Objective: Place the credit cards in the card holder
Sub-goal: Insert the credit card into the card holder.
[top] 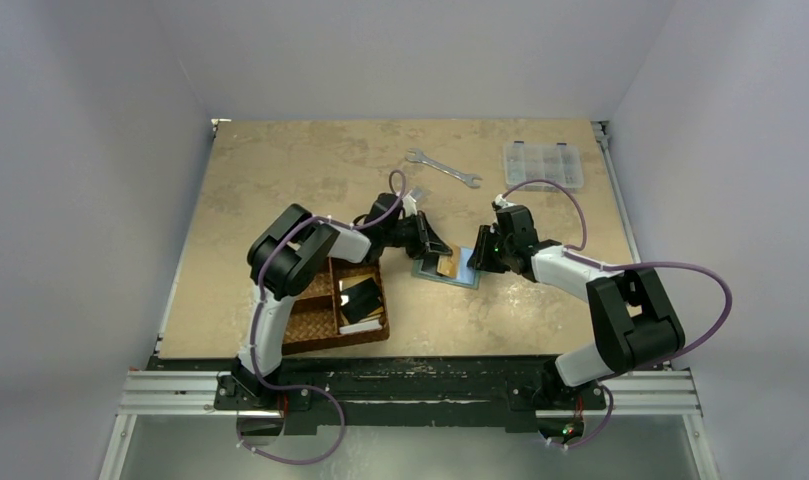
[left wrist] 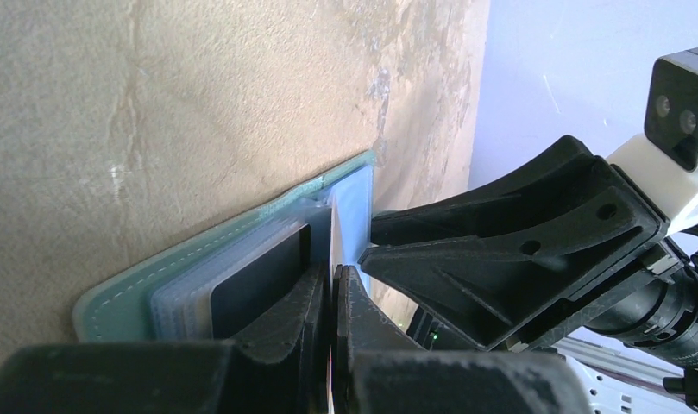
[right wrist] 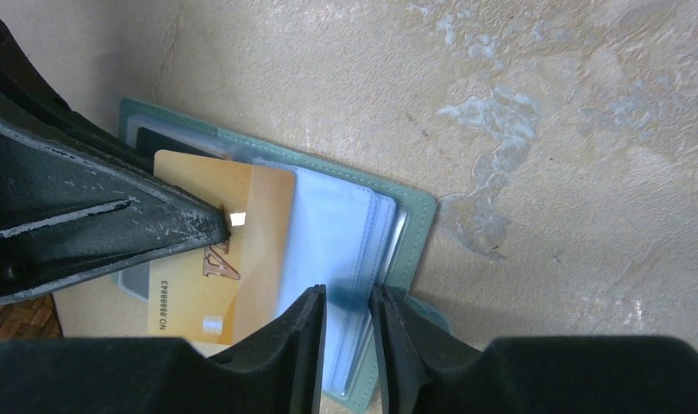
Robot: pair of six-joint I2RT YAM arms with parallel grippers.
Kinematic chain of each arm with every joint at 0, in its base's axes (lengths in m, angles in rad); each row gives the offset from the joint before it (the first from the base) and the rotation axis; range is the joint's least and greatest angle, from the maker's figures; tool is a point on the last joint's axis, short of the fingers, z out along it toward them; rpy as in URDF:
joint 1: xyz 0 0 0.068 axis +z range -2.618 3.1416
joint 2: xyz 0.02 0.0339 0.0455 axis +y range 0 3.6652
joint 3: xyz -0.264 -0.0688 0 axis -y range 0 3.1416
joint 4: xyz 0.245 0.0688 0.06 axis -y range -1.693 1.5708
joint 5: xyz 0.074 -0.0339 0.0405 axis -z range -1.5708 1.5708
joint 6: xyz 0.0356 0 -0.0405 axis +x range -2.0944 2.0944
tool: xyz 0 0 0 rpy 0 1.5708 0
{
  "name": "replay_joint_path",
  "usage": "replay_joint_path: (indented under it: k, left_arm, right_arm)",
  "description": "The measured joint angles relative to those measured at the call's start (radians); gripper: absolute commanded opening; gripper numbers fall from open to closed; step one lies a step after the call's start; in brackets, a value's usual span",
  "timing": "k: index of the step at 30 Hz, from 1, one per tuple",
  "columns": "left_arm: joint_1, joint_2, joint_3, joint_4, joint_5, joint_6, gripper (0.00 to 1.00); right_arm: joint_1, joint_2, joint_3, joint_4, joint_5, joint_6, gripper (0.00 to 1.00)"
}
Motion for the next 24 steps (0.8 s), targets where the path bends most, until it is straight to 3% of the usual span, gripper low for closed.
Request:
replay_joint_path:
  k: [5,9,13,18,24]
  left_arm:
    - [-0.017,-0.002,-0.001,0.0,-0.03,0.016,0.24]
    - [-0.047,-0.029,0.031,-0.102,-0.076,0.1,0.35]
    - [-0.071,-0.066,0.066,-0.221,-0.14,0.198,0.58]
    - [-0.096,-0.115,0.102,-0.335,-0.207,0.289,0.7]
    - [-0.105,-0.15,0.128,-0.433,-0.278,0.36,0.72]
  right_arm:
    - [0.0,-0.001,0.0,0.0,0.0,0.002,0.35]
    - [0.0,-0.002,-0.002,0.002,0.0,0.008,0.36]
    - [0.0,-0.002,-0.003,0.003,0.001,0.012,0.36]
    - [0.0,-0.002,-0.003,0.003,0.001,0.013,0.36]
    - [0.0,-0.002,-0.003,0.004,0.001,0.012,0.36]
